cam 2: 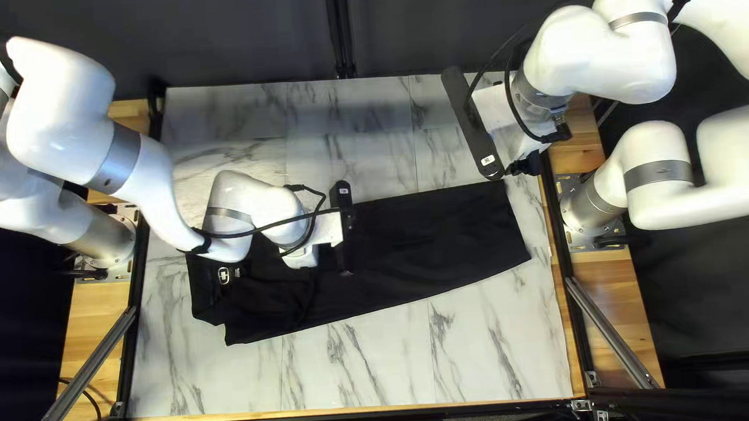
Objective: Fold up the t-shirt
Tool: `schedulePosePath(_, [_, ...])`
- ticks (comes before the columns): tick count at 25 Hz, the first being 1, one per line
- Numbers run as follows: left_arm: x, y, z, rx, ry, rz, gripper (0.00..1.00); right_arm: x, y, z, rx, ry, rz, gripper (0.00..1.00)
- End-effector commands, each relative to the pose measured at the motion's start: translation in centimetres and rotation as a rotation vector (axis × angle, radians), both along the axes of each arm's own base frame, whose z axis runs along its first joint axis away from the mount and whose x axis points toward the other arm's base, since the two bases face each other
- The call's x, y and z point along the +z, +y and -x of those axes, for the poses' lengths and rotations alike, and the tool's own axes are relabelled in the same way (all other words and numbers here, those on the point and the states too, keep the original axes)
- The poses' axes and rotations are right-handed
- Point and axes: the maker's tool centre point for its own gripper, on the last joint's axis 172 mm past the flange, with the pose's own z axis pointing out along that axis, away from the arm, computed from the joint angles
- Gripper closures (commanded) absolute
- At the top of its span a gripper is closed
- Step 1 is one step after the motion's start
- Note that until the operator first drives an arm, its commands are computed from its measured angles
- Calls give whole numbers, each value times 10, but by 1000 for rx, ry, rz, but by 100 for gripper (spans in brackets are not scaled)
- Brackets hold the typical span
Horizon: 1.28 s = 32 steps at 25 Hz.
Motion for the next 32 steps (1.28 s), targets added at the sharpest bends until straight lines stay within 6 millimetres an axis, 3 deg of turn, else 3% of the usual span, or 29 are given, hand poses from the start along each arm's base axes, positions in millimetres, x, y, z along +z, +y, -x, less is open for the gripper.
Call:
schedulePosePath(1, [6, -9, 3, -2, -4, -13, 100, 0, 0, 0, 0, 0, 0, 0])
schedulePosePath(7, [4, -19, 5, -11, -3, -16, 100, 0, 0, 0, 0, 0, 0, 0])
schedulePosePath(8, [3, -19, 5, -11, -2, -14, 94, 0, 0, 0, 0, 0, 0, 0])
schedulePosePath(9, [1, -20, 6, -13, -1, -10, 62, 0, 0, 0, 0, 0, 0, 0])
schedulePosePath(10, [0, -21, 7, -14, 0, -9, 0, 0, 0, 0, 0, 0, 0, 0])
schedulePosePath(19, [18, -23, 11, -20, 0, -10, 0, 0, 0, 0, 0, 0, 0, 0])
schedulePosePath(25, [13, -25, 10, -26, -2, 1, 0, 0, 0, 0, 0, 0, 0, 0])
schedulePosePath(28, [14, -24, 15, -22, -3, 2, 0, 0, 0, 0, 0, 0, 0, 0])
schedulePosePath(32, [29, -24, 29, -12, -8, -11, 0, 0, 0, 0, 0, 0, 0, 0])
